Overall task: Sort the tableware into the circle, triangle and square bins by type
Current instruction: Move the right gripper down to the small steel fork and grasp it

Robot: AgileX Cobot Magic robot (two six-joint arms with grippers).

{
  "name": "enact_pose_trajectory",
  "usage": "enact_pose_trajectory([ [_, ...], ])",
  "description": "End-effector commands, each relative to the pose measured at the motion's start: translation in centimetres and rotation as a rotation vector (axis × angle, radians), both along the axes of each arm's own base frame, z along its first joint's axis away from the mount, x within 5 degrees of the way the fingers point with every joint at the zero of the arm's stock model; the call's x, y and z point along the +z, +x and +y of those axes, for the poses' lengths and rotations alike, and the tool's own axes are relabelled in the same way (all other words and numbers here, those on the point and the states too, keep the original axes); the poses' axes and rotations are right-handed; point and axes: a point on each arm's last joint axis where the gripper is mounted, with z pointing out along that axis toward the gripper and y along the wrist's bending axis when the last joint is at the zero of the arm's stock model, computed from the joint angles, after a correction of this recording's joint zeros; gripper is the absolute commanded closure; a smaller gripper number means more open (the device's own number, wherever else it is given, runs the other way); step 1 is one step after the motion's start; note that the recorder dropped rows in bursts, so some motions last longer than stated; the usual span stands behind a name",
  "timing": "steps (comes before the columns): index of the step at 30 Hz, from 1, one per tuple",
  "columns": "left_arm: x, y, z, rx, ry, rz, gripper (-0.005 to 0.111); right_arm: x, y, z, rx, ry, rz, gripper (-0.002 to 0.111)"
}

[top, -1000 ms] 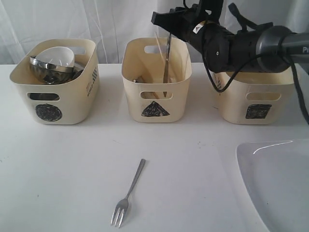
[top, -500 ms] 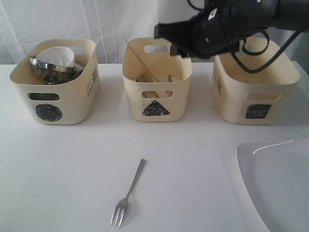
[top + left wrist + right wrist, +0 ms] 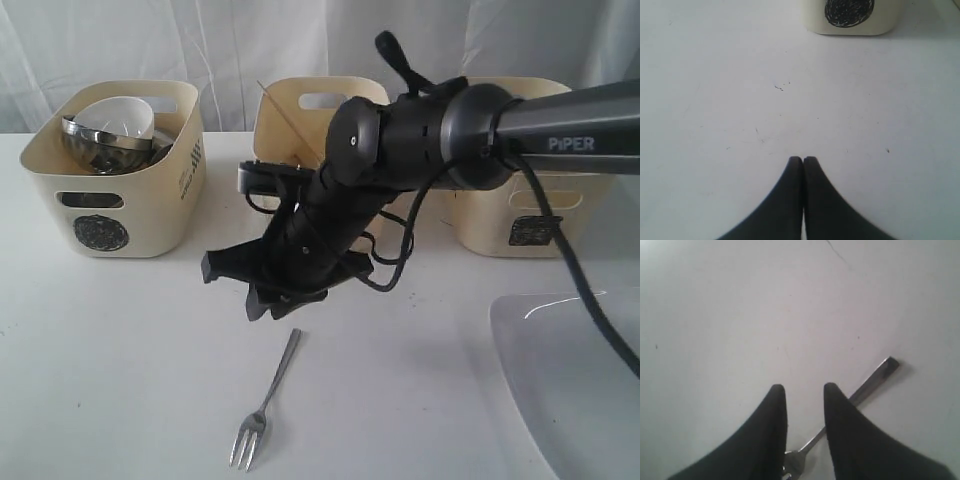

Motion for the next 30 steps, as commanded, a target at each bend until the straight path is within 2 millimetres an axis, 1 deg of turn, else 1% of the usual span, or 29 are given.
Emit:
enact_pose_trajectory([
  [1,-0.3,0.0,0.0,-0.003,-0.003,0.011,0.107,-1.0,-0.7,-0.1,0.037,-0.036,0.089,0.068],
  [2,-0.3,0.0,0.0,-0.003,-0.003,0.011,0.107,-1.1,-0.8,-0.1,0.043,-0.043,0.101,0.063],
  [3,-0.3,0.0,0.0,-0.003,-0.003,0.011,0.107,-1.2,-1.0,-0.3,0.060,-0.062,0.114,0.054],
  [5,-0.3,0.0,0.0,-0.003,-0.003,0.011,0.107,-1.2,-1.2,-0.3,0.071,-0.072,0.133,0.050],
  [9,-0.3,0.0,0.0,-0.003,-0.003,0.011,0.107,-1.8,-1.4,-0.4,0.087,-0.092,0.178,0.050],
  [17,-0.3,0.0,0.0,-0.003,-0.003,0.011,0.107,-4.8,-2.6,-1.0,0.087,-0.199,0.407,0.050],
  [20,-0.3,0.0,0.0,-0.003,-0.003,0.011,0.107,-5.2,-2.6,-1.0,0.092,-0.207,0.427,0.052],
  [24,-0.3,0.0,0.0,-0.003,-0.003,0.011,0.107,-5.0,-2.4,-1.0,0.088,-0.208,0.394,0.057],
  [26,-0.3,0.0,0.0,-0.003,-0.003,0.011,0.107,-4.8,-2.2,-1.0,0.097,-0.219,0.379,0.058],
  [28,-0.3,0.0,0.0,-0.003,-0.003,0.011,0.107,-4.0,-2.1,-0.8,0.089,-0.198,0.370,0.058],
  [30,-0.3,0.0,0.0,-0.003,-0.003,0.011,0.107,-2.8,-2.2,-0.1,0.088,-0.128,0.363,0.058],
])
